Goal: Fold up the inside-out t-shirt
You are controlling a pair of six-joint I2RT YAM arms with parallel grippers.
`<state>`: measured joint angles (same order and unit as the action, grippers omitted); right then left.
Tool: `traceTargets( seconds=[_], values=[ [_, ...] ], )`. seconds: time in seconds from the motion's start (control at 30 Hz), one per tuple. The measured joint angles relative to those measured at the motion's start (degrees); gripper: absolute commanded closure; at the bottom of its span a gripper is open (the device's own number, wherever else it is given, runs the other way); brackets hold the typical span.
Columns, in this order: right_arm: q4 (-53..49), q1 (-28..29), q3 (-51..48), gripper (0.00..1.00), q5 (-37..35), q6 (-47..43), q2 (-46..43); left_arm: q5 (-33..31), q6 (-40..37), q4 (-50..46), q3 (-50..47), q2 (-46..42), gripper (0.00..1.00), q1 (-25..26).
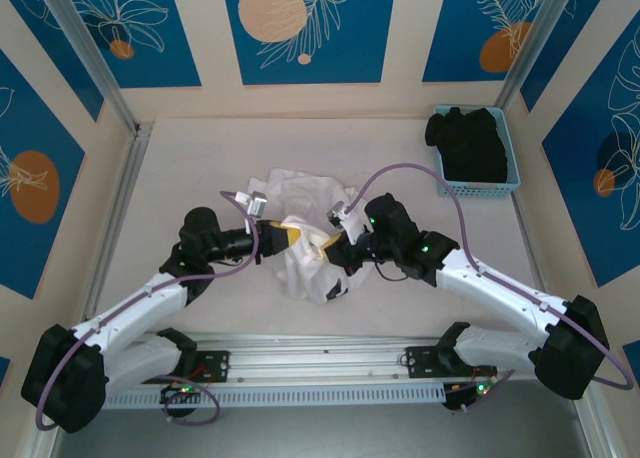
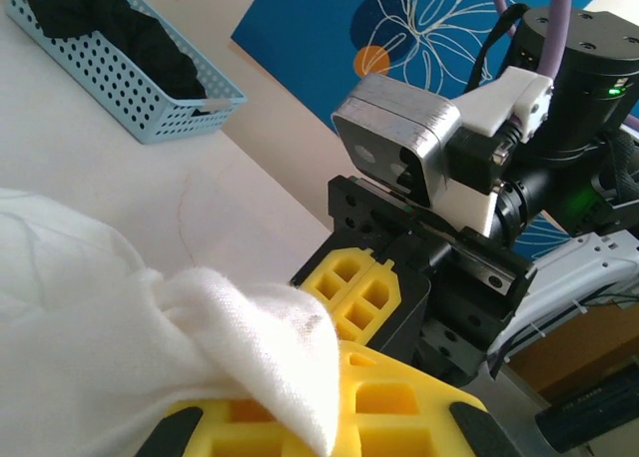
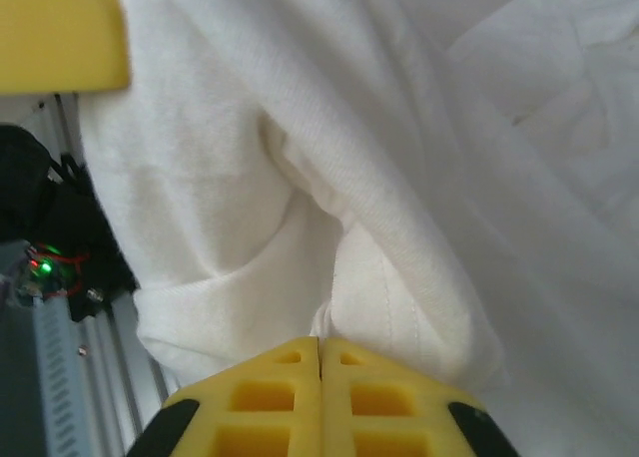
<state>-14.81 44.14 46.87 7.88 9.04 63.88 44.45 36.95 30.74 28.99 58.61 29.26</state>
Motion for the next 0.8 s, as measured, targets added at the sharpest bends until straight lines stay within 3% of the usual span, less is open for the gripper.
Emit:
traceTargets(
  seconds=[0.1, 0.23, 0.33, 0.43, 0.53, 0.8],
  values=[
    [-1.27, -1.53, -0.02, 1.00, 0.94, -0.15, -1.49, -0.42, 0.13, 0.00, 0.00, -0.02, 1.00, -0.98],
    [-0.26, -7.82, -3.02, 1.00, 7.45, 0.07, -10.84, -0.85, 0.81, 0.15, 0.00, -0.04, 1.00, -3.37],
    [3.28, -11.08, -7.63, 0.91, 13.11, 0.35, -17.03, -0.79, 1.57, 0.72, 0.00, -0.02, 1.00, -4.02],
    [4.09, -10.91, -9.44, 0.74, 16.79, 0.61, -15.91, -0.13, 1.79, 1.97, 0.00, -0.02, 1.00, -4.09],
    [4.07, -10.32, -9.49, 0.60, 16.33, 0.52, -13.51, 1.03, 1.77, 3.34, 0.02, 0.00, 1.00, -4.13],
    [4.55, -3.87, -0.79, 0.51, 5.77, -2.99, -7.08, 4.04, 1.75, 6.62, 0.00, 0.24, 1.00, -4.13]
  ],
)
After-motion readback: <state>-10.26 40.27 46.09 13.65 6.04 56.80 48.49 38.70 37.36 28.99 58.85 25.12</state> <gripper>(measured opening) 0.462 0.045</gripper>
